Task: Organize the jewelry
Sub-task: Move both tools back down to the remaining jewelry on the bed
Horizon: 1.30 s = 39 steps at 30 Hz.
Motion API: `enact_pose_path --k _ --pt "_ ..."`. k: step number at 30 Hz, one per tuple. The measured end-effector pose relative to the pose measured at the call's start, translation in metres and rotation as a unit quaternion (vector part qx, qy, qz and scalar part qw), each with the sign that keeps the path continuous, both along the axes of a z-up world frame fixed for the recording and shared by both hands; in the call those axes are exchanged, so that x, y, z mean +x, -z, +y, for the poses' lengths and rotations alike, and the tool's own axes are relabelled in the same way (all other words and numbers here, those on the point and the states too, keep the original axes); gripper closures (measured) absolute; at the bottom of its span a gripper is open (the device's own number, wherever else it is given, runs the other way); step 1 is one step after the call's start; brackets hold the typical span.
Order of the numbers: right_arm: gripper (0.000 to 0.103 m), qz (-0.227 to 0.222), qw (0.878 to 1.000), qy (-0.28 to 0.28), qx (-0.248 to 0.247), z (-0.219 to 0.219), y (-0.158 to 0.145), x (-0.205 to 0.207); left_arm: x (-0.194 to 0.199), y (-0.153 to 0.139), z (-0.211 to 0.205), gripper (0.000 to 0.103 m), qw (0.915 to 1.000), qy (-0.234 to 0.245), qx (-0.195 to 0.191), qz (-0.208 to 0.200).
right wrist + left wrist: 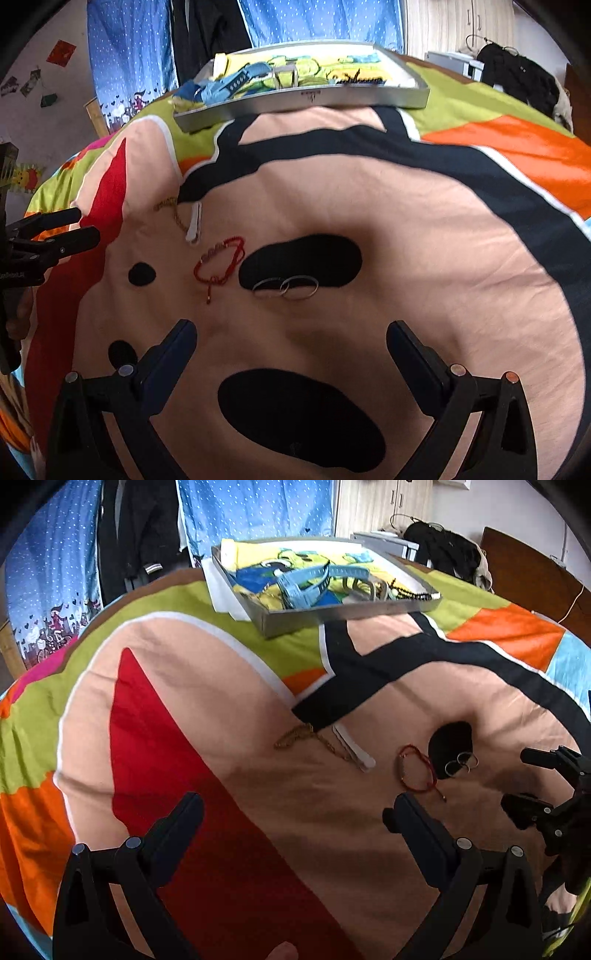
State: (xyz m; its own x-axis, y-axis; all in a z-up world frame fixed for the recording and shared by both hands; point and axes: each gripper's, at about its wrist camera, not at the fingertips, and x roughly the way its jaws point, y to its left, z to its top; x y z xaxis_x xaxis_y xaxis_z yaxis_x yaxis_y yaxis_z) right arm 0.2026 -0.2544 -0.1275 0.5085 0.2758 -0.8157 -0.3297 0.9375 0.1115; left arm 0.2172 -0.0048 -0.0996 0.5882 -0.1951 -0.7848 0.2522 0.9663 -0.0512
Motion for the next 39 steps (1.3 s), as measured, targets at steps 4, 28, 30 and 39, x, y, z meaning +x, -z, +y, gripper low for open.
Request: enact_pose_path --k 4,28,30,39 --pt "0.0 0.007 1.0 -0.002 -0.002 0.001 0.007 0.001 0.004 0.006 0.001 0.002 0.9998 0.003 -0.006 0.017" --pt "0.0 0.006 1.0 0.011 -0.013 0.0 0.027 0.03 0.062 0.04 0.005 0.002 0.9989 0.022 0.008 0.041" --pt "0.0 0.003 1.0 0.013 -0.014 0.0 0.027 0.032 0.067 0.041 0.005 0.002 0.9989 0.026 0.0 0.039" --pt "0.0 -0.003 1.0 0.019 -0.02 0.0 0.03 0.037 0.087 0.047 0.001 0.003 0.9981 0.037 -0.012 0.048"
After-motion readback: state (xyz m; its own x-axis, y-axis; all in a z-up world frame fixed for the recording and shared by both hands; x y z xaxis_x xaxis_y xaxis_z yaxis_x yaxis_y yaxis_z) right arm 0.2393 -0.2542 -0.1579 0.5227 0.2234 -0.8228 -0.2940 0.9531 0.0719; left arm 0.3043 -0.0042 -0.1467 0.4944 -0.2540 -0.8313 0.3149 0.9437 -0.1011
